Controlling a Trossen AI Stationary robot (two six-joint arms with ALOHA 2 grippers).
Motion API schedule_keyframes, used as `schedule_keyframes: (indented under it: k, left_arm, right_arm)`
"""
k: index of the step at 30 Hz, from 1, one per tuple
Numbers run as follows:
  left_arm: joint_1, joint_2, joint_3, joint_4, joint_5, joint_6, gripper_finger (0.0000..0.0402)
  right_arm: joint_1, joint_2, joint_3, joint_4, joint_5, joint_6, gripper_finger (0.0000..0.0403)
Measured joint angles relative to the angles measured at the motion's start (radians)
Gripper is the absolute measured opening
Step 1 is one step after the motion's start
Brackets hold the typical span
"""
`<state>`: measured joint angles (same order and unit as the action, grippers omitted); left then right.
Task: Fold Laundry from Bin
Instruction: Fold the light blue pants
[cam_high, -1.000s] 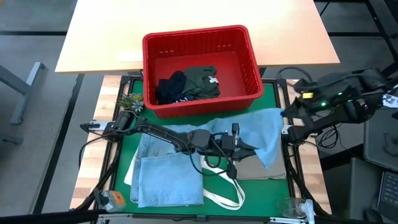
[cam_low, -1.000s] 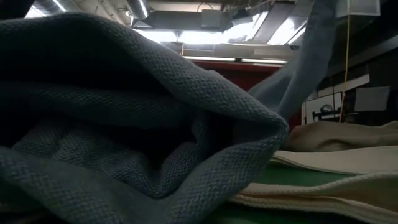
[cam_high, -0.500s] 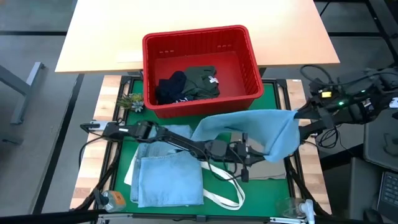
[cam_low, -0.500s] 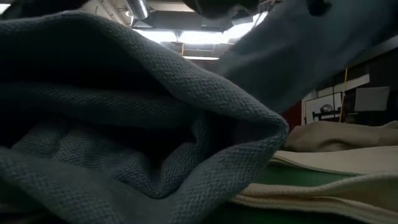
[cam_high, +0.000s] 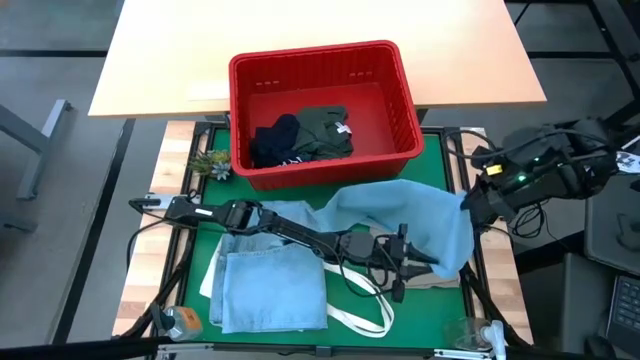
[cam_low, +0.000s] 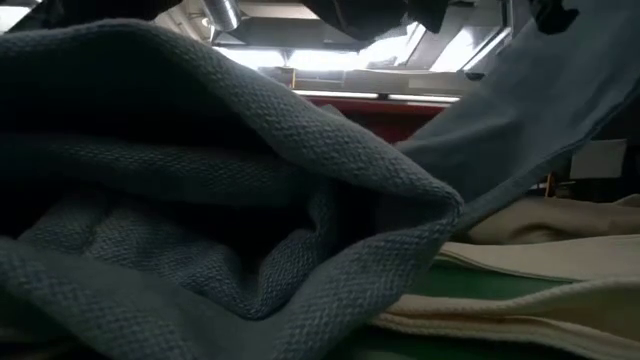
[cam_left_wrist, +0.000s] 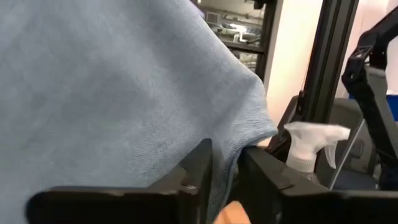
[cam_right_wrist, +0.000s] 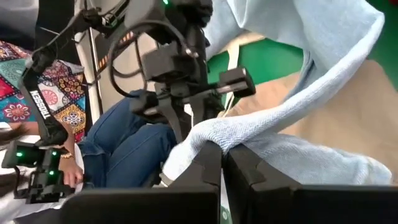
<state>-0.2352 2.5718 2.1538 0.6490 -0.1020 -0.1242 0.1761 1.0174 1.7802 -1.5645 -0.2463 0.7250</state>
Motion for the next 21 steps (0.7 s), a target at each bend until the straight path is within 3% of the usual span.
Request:
schedule_keyframes:
  k: [6,12,21]
  left_arm:
    - [0.0,-0.06,0.001,-0.159,-0.058,0.144,0.0096]
    - [0.001,-0.209,0.003,-0.558,-0.189,0.29,0.0085]
    - [0.014,-0.403,0.003,-1.064,-0.201,0.286,0.0086]
  right_arm:
    - [0.0,-0.02,-0.011,-0.003,-0.03,0.006,0.0003]
    - [0.0,-0.051,-0.011,-0.004,-0.034,0.011,0.0003]
    - [0.0,-0.07,-0.011,-0.006,-0.008,0.0,0.0003]
